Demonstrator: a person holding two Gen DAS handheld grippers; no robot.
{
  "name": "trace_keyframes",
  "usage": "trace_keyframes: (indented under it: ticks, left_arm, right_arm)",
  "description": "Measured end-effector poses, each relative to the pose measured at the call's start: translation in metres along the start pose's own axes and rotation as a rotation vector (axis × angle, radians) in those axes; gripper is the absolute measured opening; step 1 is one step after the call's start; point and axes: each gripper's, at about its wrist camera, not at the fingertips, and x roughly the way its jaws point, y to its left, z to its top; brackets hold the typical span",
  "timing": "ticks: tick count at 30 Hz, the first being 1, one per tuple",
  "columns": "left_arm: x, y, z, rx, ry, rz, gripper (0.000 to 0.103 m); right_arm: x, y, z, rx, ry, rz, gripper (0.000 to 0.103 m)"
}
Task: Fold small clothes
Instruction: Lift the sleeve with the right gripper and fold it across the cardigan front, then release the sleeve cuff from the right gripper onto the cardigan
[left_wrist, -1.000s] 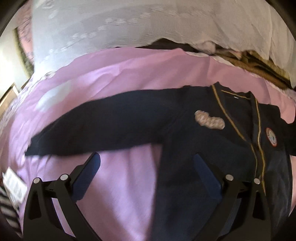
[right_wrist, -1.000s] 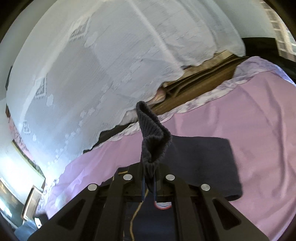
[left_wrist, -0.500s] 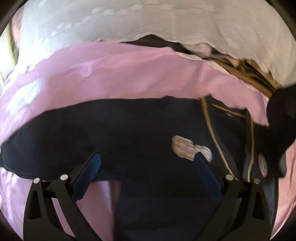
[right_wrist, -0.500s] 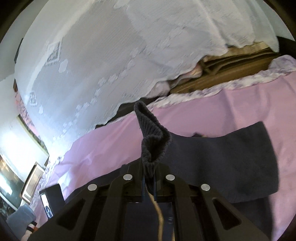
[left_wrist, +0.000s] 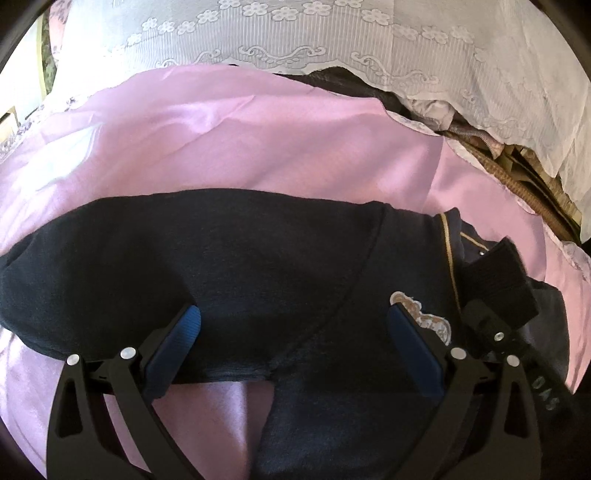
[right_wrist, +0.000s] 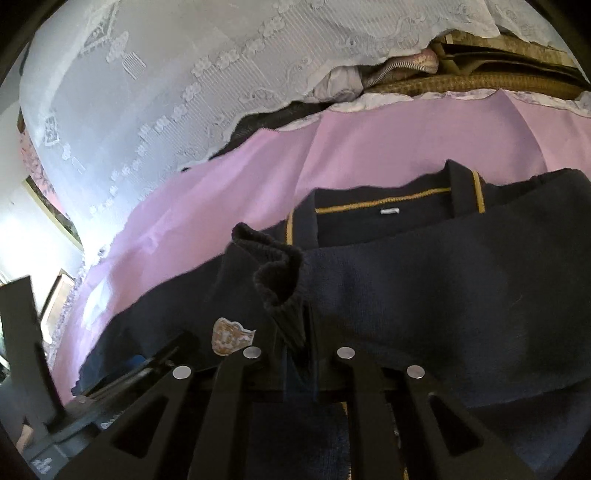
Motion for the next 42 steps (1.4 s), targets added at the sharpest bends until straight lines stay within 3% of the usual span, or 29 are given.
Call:
trace_keyframes:
  ticks: [2, 5, 7, 10, 12, 14, 18, 22, 24, 27, 29, 30, 32, 33, 34, 38, 40, 42]
  left_arm:
    - [-0.001, 0.001, 0.000, -0.003, -0.002, -0.004, 0.099]
    - [-0.001, 0.005, 0.000, -0.016, -0.007, 0.010, 0.098]
    - [0.000, 0.012, 0.002, -0.048, 0.001, -0.012, 0.098]
    - [-0.002, 0.016, 0.003, -0.069, 0.004, -0.040, 0.098]
    - [-0.003, 0.016, 0.004, -0.066, 0.005, -0.041, 0.098]
    - [-0.007, 0.016, 0.005, -0.062, 0.003, -0.045, 0.098]
    - [-0.018, 0.014, 0.008, -0.060, -0.001, -0.093, 0.099]
    - [-0.033, 0.004, 0.010, -0.070, 0.020, -0.236, 0.098]
    - [-0.042, -0.008, 0.009, -0.051, 0.020, -0.310, 0.098]
    - [-0.047, -0.043, 0.003, 0.058, 0.027, -0.399, 0.098]
    - [-0.034, -0.073, -0.001, 0.141, 0.075, -0.433, 0.098]
    - [-0.022, -0.085, -0.004, 0.177, 0.102, -0.426, 0.098]
    - [0.015, -0.097, -0.011, 0.195, 0.165, -0.306, 0.098]
    - [0.025, -0.098, -0.014, 0.210, 0.193, -0.296, 0.098]
    - [0.020, -0.103, -0.016, 0.264, 0.150, -0.275, 0.098]
    - [0.021, -0.113, -0.024, 0.330, 0.129, -0.199, 0.099]
    - [0.021, -0.113, -0.025, 0.337, 0.120, -0.192, 0.099]
    - [0.022, -0.114, -0.025, 0.334, 0.118, -0.197, 0.099]
  right_arm:
    - [-0.001, 0.001, -0.001, -0.007, 0.003, 0.020, 0.011]
    - [0.005, 0.004, -0.003, -0.023, 0.055, 0.058, 0.025]
    - [0.004, 0.004, -0.003, -0.023, 0.079, 0.106, 0.047]
    - [-0.011, 0.008, -0.002, -0.043, 0.071, 0.133, 0.050]
    - [-0.035, 0.007, 0.002, -0.059, 0.005, 0.138, 0.050]
    - [-0.061, 0.000, 0.007, -0.069, -0.072, 0.119, 0.047]
    - [-0.107, -0.030, 0.009, -0.101, -0.199, -0.026, 0.021]
    - [-0.117, -0.073, 0.003, -0.091, -0.198, -0.154, 0.011]
    - [-0.115, -0.096, 0.005, -0.037, -0.179, -0.166, 0.010]
    - [-0.114, -0.131, 0.014, 0.114, -0.166, -0.089, 0.010]
    - [-0.109, -0.142, 0.021, 0.167, -0.164, -0.062, 0.009]
    - [-0.108, -0.147, 0.025, 0.170, -0.170, -0.077, 0.009]
    - [-0.105, -0.150, 0.025, 0.173, -0.168, -0.089, 0.009]
    - [-0.102, -0.152, 0.028, 0.174, -0.162, -0.089, 0.009]
    - [-0.095, -0.156, 0.032, 0.176, -0.142, -0.090, 0.009]
    - [-0.053, -0.193, 0.042, 0.247, -0.032, -0.109, 0.000]
    - [-0.044, -0.212, 0.041, 0.302, -0.012, -0.037, 0.000]
    - [-0.049, -0.216, 0.043, 0.319, -0.015, -0.020, 0.000]
